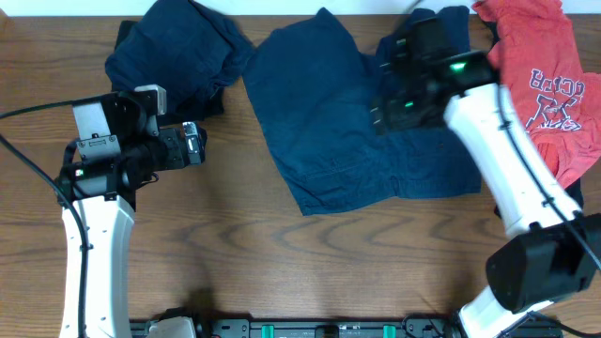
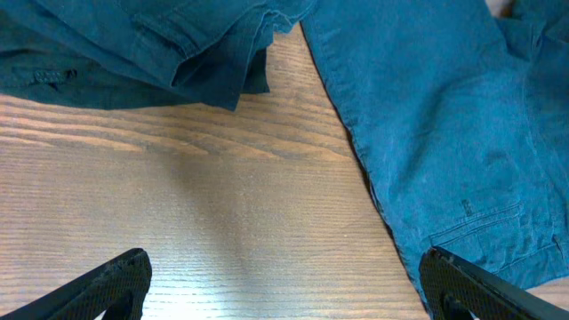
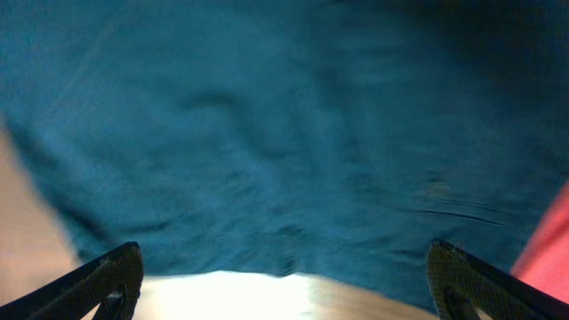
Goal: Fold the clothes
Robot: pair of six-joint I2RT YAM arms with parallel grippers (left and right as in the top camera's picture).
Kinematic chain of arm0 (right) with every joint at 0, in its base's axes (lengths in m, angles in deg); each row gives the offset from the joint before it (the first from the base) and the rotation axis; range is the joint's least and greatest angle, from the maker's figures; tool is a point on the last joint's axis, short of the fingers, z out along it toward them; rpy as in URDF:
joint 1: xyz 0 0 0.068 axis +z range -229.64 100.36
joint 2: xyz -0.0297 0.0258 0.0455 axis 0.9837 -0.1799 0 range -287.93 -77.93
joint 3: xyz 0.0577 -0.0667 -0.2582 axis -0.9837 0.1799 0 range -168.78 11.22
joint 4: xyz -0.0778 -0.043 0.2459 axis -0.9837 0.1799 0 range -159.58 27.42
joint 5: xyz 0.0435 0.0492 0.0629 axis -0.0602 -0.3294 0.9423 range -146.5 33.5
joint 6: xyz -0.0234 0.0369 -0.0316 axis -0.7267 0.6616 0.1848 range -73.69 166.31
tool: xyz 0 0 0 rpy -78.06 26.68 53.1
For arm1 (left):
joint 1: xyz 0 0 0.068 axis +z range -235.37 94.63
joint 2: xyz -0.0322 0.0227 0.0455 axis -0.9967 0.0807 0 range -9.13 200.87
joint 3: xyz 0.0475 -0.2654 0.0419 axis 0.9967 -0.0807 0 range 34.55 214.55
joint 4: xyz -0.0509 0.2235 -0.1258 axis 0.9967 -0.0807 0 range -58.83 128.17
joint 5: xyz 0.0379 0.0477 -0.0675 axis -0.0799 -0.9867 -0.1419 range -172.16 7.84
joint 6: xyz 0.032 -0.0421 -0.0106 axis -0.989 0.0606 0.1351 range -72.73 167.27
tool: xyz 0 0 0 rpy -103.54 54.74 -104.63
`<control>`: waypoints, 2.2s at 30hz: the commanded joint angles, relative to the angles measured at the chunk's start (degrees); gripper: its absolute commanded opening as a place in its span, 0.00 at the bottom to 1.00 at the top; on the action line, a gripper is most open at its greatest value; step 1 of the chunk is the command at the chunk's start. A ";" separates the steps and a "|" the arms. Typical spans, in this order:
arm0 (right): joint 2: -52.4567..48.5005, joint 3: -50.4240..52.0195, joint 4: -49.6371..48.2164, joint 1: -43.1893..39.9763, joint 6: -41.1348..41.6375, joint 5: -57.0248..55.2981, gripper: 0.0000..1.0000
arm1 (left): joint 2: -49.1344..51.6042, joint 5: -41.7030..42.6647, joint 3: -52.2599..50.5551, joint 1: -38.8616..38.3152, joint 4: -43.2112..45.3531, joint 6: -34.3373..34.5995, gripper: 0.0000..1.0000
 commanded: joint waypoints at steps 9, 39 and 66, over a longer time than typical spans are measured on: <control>0.48 12.09 -3.30 -6.71 0.98 5.20 0.99 | 4.87 0.55 0.70 -7.89 0.81 -3.65 0.98; 0.42 25.75 -28.15 -34.16 6.99 3.28 0.05 | 10.27 -1.38 0.70 -10.64 2.84 -4.46 0.98; -18.49 28.94 -46.84 -36.63 8.37 -1.22 0.01 | 10.27 -1.38 0.70 -10.64 2.86 -4.44 0.98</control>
